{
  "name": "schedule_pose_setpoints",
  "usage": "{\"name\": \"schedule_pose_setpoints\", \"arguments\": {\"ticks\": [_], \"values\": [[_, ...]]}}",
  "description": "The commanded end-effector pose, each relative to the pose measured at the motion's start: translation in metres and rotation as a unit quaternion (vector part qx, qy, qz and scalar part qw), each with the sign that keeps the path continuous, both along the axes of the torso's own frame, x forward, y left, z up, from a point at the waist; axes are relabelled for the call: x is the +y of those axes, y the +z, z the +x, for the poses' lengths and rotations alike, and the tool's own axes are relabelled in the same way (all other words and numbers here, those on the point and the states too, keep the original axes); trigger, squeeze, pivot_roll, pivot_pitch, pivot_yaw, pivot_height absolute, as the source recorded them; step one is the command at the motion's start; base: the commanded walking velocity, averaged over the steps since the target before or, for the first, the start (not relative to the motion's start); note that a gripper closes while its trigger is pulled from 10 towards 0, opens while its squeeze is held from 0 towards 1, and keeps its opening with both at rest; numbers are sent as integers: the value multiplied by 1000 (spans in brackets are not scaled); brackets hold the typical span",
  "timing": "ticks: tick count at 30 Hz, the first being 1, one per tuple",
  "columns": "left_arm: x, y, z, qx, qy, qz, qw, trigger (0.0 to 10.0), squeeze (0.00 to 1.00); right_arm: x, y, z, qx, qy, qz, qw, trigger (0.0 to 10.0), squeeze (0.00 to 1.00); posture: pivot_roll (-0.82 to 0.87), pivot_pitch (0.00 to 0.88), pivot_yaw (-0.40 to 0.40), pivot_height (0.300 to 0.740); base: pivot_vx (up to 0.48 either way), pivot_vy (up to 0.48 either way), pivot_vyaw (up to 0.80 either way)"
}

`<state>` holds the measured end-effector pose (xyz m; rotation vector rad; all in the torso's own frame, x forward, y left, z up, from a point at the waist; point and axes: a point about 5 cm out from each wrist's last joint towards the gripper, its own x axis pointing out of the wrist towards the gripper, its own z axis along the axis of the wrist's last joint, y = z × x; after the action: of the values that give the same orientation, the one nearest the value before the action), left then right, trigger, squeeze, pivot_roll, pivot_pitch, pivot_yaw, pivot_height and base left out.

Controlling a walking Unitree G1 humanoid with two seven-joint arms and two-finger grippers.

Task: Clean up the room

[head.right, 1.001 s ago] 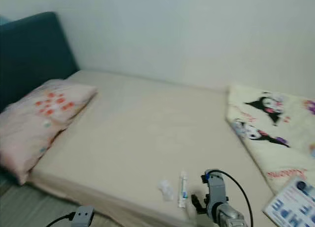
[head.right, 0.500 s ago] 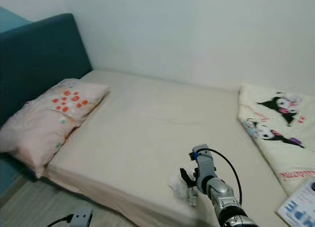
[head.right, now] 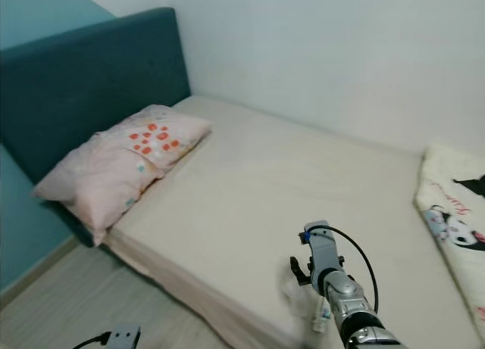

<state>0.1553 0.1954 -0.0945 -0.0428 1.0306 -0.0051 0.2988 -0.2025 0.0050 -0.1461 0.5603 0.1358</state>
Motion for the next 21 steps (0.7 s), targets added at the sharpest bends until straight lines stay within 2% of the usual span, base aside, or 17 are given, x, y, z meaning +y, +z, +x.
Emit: {"name": "schedule_pose_setpoints", "arguments": {"ticks": [1,13,19,21], "values": [[-5,-2,-4,7,5,-6,1000,10000,0,-8,-1,-2,6,-22,-4,1000,10000,0,-53,0,-16,740,0,0,0],[0,-1,-1,-3,22,-10,1000,10000,0,-13,0,0,4,-60,-4,998,10000,0,-40,0,-16,740,0,0,0],[3,3,5,-23,33,-16,999,10000,0,-15,0,0,14,-80,11,997,10000,0,-40,0,-20,735,0,0,0],[4,8,16,-45,37,-20,998,10000,0,-14,1,1,10,-77,30,997,10000,0,-36,0,-24,720,0,0,0]]}}
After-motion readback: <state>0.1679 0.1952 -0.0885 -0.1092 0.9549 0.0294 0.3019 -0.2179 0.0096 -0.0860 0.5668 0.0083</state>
